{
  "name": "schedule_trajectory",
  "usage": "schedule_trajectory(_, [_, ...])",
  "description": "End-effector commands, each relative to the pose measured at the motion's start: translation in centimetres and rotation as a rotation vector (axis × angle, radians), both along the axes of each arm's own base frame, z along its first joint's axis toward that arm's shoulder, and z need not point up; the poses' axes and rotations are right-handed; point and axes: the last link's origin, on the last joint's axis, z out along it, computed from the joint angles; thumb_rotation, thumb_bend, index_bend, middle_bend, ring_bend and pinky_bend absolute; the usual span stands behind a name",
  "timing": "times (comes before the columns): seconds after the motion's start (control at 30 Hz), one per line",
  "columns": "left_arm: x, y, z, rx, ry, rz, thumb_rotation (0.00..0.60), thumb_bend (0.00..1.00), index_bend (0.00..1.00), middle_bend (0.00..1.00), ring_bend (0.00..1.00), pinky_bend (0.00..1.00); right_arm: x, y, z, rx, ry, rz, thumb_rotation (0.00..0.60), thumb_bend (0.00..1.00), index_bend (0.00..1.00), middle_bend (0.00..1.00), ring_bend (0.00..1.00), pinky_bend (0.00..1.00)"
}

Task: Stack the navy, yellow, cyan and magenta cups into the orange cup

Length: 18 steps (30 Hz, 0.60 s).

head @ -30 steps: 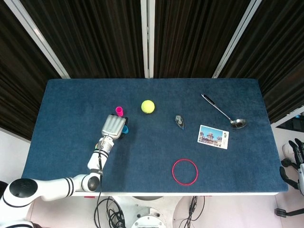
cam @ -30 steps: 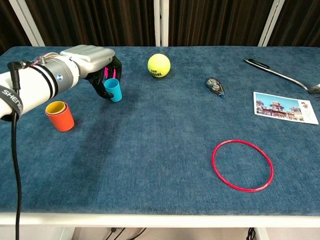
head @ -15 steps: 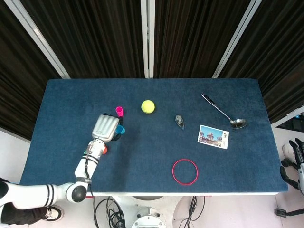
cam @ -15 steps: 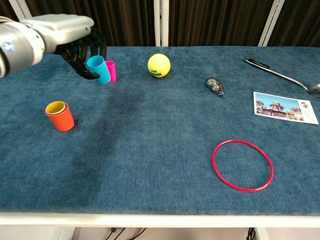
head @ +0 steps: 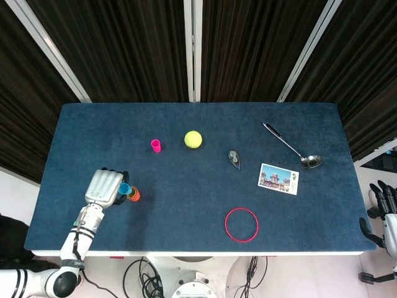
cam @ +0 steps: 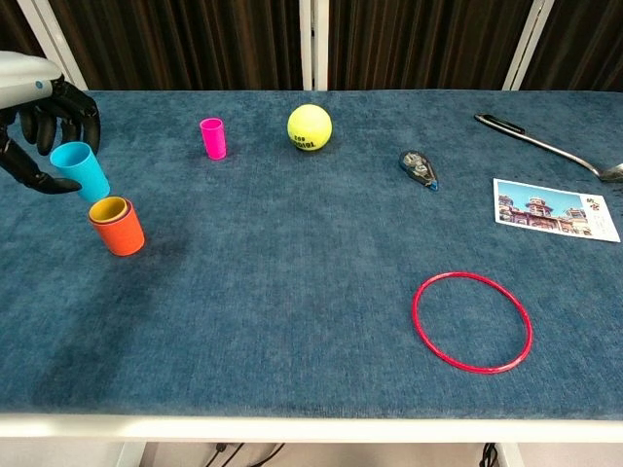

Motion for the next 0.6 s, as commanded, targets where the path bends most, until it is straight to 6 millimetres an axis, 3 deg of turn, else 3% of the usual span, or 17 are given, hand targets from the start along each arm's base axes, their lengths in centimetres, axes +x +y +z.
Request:
schedule_trajectory(0.03, [-0.4, 0.1, -0.3, -0.004, 0.008, 0.001, 0.600, 0.26, 0.52, 0.53, 0.49, 0.43, 0.2, 0.0, -0.1, 0.002, 0.000, 0.003, 0.600, 0.35, 0.00, 0.00, 0.00, 0.00])
schedule_trajectory(0.47, [-1.5, 0.3, -1.8, -0.012, 0.018, 0.004, 0.600, 0.27, 0.51, 0.52, 0.49, 0.43, 0.2, 0.2, -0.2, 0.009, 0.006, -0.005, 0.600, 0.35, 0.00, 0.00, 0.00, 0.00])
schedule_trajectory(0.6, [-1.9, 0.2, -2.3, -0.026, 0.028, 0.014, 0.600, 0.26, 0.46, 0.47, 0.46, 0.41, 0.1, 0.2, -0.1, 0.015, 0.007, -0.002, 0.600, 0.35, 0.00, 0.00, 0.00, 0.00])
